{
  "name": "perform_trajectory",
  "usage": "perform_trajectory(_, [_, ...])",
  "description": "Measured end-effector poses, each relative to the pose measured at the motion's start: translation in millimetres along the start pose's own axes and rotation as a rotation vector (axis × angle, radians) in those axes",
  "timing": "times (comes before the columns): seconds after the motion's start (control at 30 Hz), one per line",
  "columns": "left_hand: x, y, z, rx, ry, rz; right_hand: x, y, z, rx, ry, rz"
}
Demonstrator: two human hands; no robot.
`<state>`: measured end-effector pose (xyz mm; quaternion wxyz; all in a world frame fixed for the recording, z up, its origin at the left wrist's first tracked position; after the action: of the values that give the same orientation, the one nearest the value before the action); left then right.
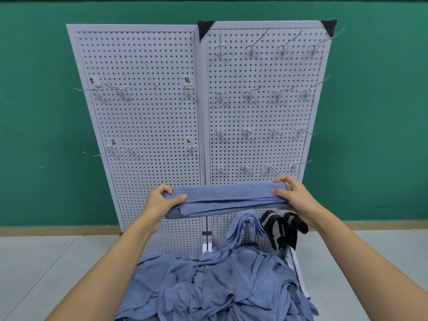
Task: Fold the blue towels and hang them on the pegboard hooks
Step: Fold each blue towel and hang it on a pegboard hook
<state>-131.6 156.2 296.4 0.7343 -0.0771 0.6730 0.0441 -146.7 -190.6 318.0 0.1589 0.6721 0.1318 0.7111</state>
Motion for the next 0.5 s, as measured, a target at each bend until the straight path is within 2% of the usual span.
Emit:
perform_trajectory(0.07, [12, -5, 5, -0.032, 0.054, 0.038, 10, 1, 1, -0.033, 0.011, 0.106])
perform_trajectory(0.2, [43, -13, 5, -0.041, 0.268, -0.004, 35, -5, 3, -0.014, 0.024, 0.266])
perform_trajectory(0.3, [48, -30, -4, 0.003, 0.258, 0.064, 54, -18, 7, 0.014, 0.04, 0.3])
perform_trajectory(0.5, [46, -103, -37, 0.39, 0.185, 0.075, 59, -59, 5, 0.054, 0.056, 0.113])
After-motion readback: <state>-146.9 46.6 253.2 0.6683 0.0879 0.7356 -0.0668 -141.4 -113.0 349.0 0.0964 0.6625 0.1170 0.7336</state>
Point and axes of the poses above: each hand's wrist, its own z-axis towards the middle knuckle, its own y-axis out of the back of the hand, x = y × z, the point moved 3 cm from there along z, towards the middle knuckle, and after that the axes turned 13 degrees about -z, right-handed, at the moved point
